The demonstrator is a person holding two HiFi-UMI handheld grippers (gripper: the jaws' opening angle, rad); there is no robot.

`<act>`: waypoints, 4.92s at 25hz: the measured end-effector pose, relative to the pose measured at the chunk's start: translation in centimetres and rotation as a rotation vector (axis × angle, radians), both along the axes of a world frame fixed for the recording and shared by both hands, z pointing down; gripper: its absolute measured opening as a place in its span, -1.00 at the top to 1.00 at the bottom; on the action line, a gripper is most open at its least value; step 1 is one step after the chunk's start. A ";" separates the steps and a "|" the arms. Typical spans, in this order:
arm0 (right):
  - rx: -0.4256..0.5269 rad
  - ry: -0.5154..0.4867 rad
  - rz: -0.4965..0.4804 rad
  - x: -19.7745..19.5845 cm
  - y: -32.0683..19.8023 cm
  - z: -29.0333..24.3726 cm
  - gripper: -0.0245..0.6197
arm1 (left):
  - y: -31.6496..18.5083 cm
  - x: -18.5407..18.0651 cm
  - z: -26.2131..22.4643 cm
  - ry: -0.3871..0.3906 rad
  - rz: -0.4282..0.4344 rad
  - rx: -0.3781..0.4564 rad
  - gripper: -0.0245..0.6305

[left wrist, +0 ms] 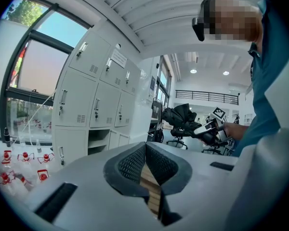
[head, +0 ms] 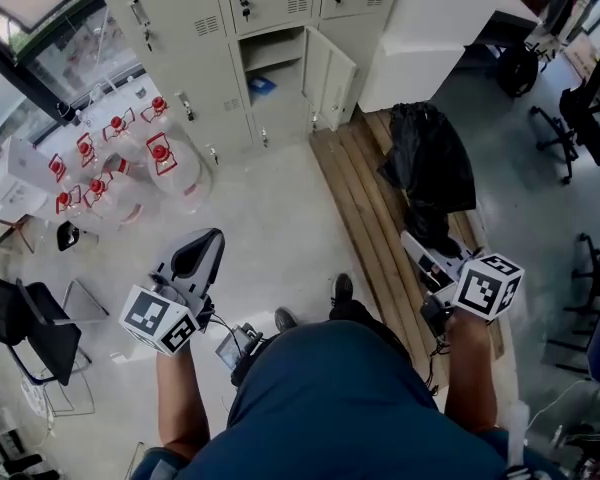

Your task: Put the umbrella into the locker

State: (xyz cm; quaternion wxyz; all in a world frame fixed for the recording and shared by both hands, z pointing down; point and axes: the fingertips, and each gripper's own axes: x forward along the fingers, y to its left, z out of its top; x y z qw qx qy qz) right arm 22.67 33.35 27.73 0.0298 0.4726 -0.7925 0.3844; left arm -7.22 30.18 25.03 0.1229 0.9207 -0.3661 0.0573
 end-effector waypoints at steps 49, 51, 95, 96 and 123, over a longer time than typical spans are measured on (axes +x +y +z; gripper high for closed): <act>-0.001 -0.064 0.056 -0.3 -26.1 -0.7 0.33 | -28.7 -0.1 -1.3 0.040 0.026 0.022 0.87; -0.009 -0.065 0.069 -1.0 -25.9 -0.7 0.33 | -29.3 -0.8 -1.4 0.040 0.035 0.023 0.87; -0.035 -0.027 -0.076 -5.5 -37.7 0.6 0.33 | -35.3 -5.9 -1.4 0.018 -0.086 0.048 0.87; -0.044 -0.027 -0.078 -5.3 -38.1 1.0 0.33 | -35.5 -5.4 -1.1 0.018 -0.087 0.045 0.87; -0.205 -0.053 -0.146 -8.5 -43.6 8.6 0.33 | -39.3 -6.8 4.0 0.014 -0.140 -0.056 0.87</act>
